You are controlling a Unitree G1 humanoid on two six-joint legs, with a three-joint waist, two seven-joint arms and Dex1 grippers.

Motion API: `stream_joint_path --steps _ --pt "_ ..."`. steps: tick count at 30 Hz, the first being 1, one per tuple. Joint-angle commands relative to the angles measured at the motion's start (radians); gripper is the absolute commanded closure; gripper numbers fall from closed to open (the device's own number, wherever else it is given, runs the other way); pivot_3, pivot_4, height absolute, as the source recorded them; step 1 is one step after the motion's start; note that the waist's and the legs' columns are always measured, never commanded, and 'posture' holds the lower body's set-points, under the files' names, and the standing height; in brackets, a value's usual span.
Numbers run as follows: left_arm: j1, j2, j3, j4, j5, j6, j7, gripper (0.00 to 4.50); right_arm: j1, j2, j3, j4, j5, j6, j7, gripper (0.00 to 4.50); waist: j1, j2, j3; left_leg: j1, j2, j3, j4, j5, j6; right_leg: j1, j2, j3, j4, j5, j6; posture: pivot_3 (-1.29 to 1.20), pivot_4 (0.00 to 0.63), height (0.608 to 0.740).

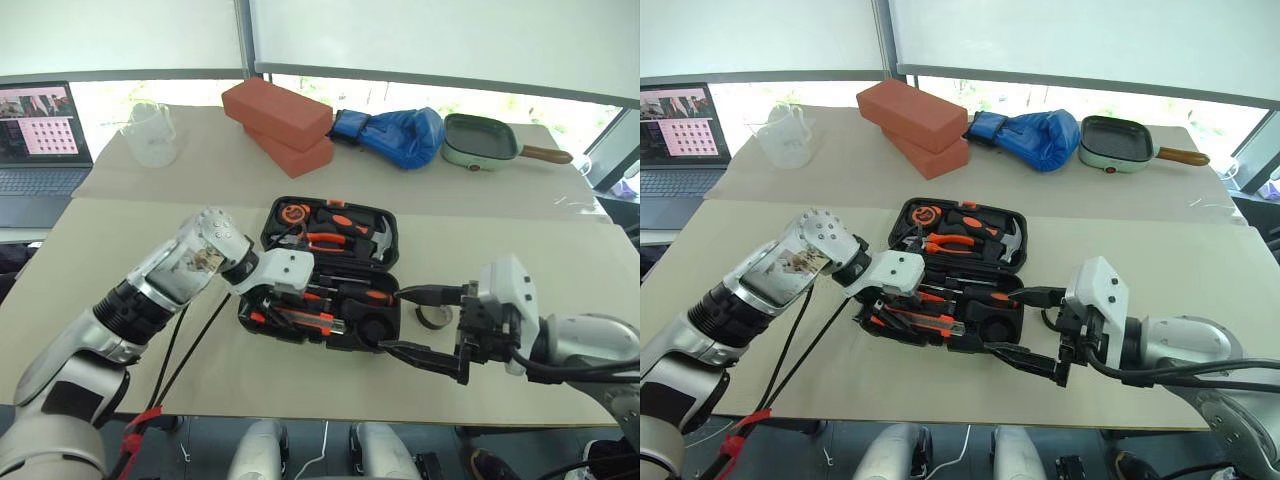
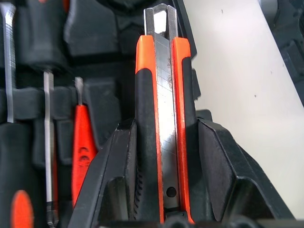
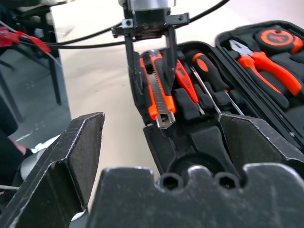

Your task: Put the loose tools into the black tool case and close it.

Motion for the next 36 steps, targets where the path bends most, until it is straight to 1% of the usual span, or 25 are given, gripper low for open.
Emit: stream_joint_path --steps 1,4,6,8,9,11,12,14,18,21,24,26,27,30,31,32,33,34,35,36 --pt "-0.021 -0.018 -0.023 0.038 0.063 0.018 0.015 3.03 0.003 0.001 -0.035 -0.042 0.029 -0.002 -0.026 0.00 0.002 0.000 0.000 0.000 0.000 0.000 0.000 0.000 0.000 0.000 0.000 0.000 0.000 0.000 0.000 0.00 0.150 0.738" --pt "-0.026 -0.042 -0.026 0.049 0.060 0.096 0.011 3.03 0.002 0.000 -0.030 -0.048 0.038 -0.004 -0.043 0.00 0.002 0.000 0.000 0.000 0.000 0.000 0.001 0.000 0.000 0.000 0.000 0.000 0.000 0.000 0.000 0.00 0.150 0.738" --pt "-0.027 -0.048 -0.018 0.032 0.031 0.158 -0.015 3.03 -0.003 0.000 -0.025 -0.048 0.039 -0.004 -0.050 0.00 0.002 0.000 0.000 0.000 0.000 0.000 0.001 0.000 0.000 0.000 0.000 0.000 0.001 0.000 0.000 0.00 0.150 0.738" --pt "-0.035 -0.057 -0.002 0.025 0.012 0.204 -0.019 2.03 -0.008 -0.002 -0.021 -0.044 0.039 -0.005 -0.052 0.00 0.002 0.000 0.000 0.000 0.000 0.000 0.001 0.000 0.000 0.000 0.000 0.000 0.001 0.000 0.000 0.00 0.150 0.738" --pt "-0.039 -0.055 0.008 0.021 0.001 0.219 -0.027 1.88 -0.010 -0.003 -0.020 -0.040 0.038 -0.006 -0.051 0.00 0.002 0.000 0.000 0.000 0.000 0.000 0.001 0.000 0.000 0.000 0.000 0.000 0.001 0.000 0.000 0.00 0.150 0.738" --pt "-0.048 -0.043 0.026 0.011 -0.018 0.241 -0.045 1.29 -0.012 -0.006 -0.020 -0.036 0.038 -0.007 -0.048 0.00 0.002 0.000 0.000 0.000 0.000 0.000 0.001 0.000 0.000 0.000 0.000 0.000 0.001 0.000 0.000 0.00 0.150 0.738" --pt "-0.054 -0.039 0.038 0.010 -0.028 0.253 -0.048 0.85 -0.014 -0.007 -0.018 -0.034 0.037 -0.007 -0.047 0.00 0.003 0.000 0.000 0.000 0.000 0.000 0.001 0.000 0.000 0.000 0.000 0.000 0.001 0.000 0.000 0.00 0.150 0.738" --pt "-0.066 -0.037 0.064 0.019 -0.045 0.265 -0.040 0.22 -0.018 -0.007 -0.014 -0.031 0.035 -0.007 -0.045 0.00 0.004 0.000 0.000 0.000 0.000 -0.001 0.001 0.000 0.000 0.000 0.000 0.000 0.001 0.000 0.000 0.00 0.150 0.738" --pt "-0.092 -0.033 0.131 0.055 -0.083 0.271 -0.025 0.22 -0.032 -0.005 0.003 -0.016 0.024 -0.010 -0.036 0.00 0.003 0.000 0.000 -0.001 0.000 -0.001 0.003 0.000 0.000 0.000 0.000 -0.001 0.001 0.000 0.001 0.00 0.150 0.738" --pt "-0.088 -0.007 0.178 0.094 -0.085 0.215 -0.017 0.22 -0.041 -0.005 0.010 -0.006 0.019 -0.011 -0.029 0.00 0.002 0.000 0.000 -0.001 0.000 -0.002 0.003 -0.001 0.001 0.000 0.000 0.000 0.001 0.000 0.001 0.00 0.150 0.738" --pt "-0.069 0.031 0.199 0.118 -0.083 0.156 -0.031 0.94 -0.041 -0.007 0.012 -0.001 0.015 -0.014 -0.021 0.00 -0.002 0.000 0.000 -0.001 0.000 -0.001 0.003 -0.001 0.001 -0.001 0.000 0.000 0.001 0.000 0.001 0.00 0.150 0.738" --pt "-0.049 0.052 0.205 0.097 -0.108 0.137 -0.064 1.66 -0.040 -0.005 0.013 0.002 0.011 -0.015 -0.016 0.00 -0.001 0.000 0.000 -0.001 0.000 -0.001 0.002 -0.001 0.001 -0.001 0.000 0.000 0.001 0.000 0.001 0.00 0.150 0.738" --pt "-0.043 0.057 0.206 0.089 -0.116 0.133 -0.073 1.94 -0.040 -0.005 0.014 0.003 0.010 -0.015 -0.015 0.00 0.000 0.000 0.000 -0.001 0.000 -0.001 0.002 -0.001 0.001 -0.001 0.000 0.000 0.001 0.000 0.001 0.00 0.150 0.738" --pt "-0.025 0.049 0.197 0.074 -0.102 0.104 -0.066 3.03 -0.041 -0.003 0.017 0.005 0.007 -0.015 -0.012 0.00 0.005 0.000 0.000 -0.001 0.000 -0.001 0.003 -0.001 0.001 0.000 -0.001 -0.001 0.001 0.000 0.001 0.00 0.150 0.738" --pt "-0.021 0.045 0.195 0.071 -0.098 0.099 -0.064 3.30 -0.041 -0.002 0.017 0.005 0.006 -0.015 -0.011 0.00 0.007 0.000 0.000 -0.002 0.000 -0.001 0.003 -0.001 0.001 0.000 -0.001 -0.001 0.001 0.000 0.001 0.00 0.150 0.738" --pt "-0.014 0.041 0.188 0.057 -0.100 0.104 -0.066 3.73 -0.040 -0.001 0.017 0.005 0.006 -0.015 -0.012 0.00 0.007 0.000 0.000 -0.002 0.000 -0.001 0.004 -0.001 0.001 0.000 -0.001 -0.001 0.001 0.000 0.001 0.00 0.150 0.738" --pt "-0.007 0.039 0.181 0.044 -0.101 0.107 -0.070 3.92 -0.039 -0.001 0.016 0.004 0.007 -0.015 -0.012 0.00 0.006 0.000 0.000 -0.002 0.000 -0.001 0.004 -0.001 0.001 0.000 -0.001 -0.001 0.001 0.000 0.001 0.00 0.150 0.738" --pt "-0.001 0.039 0.174 0.033 -0.098 0.108 -0.074 4.37 -0.038 0.000 0.015 0.004 0.007 -0.015 -0.012 0.00 0.005 0.000 0.000 -0.002 0.000 -0.001 0.004 -0.001 0.001 0.000 -0.001 -0.001 0.001 0.000 0.001 0.00 0.150 0.738" --pt "0.007 0.041 0.164 0.025 -0.088 0.098 -0.075 4.47 -0.035 -0.001 0.012 0.002 0.007 -0.015 -0.012 0.00 0.004 0.000 0.000 -0.002 0.000 -0.001 0.004 -0.001 0.002 0.000 -0.001 -0.001 0.001 0.000 0.001 0.00 0.150 0.738" --pt "0.012 0.042 0.156 0.021 -0.074 0.085 -0.070 4.47 -0.033 -0.001 0.010 0.001 0.008 -0.015 -0.012 0.00 0.003 0.000 0.000 -0.002 0.000 -0.001 0.004 -0.001 0.002 0.000 0.000 -0.001 0.001 0.000 0.001 0.00 0.150 0.738"
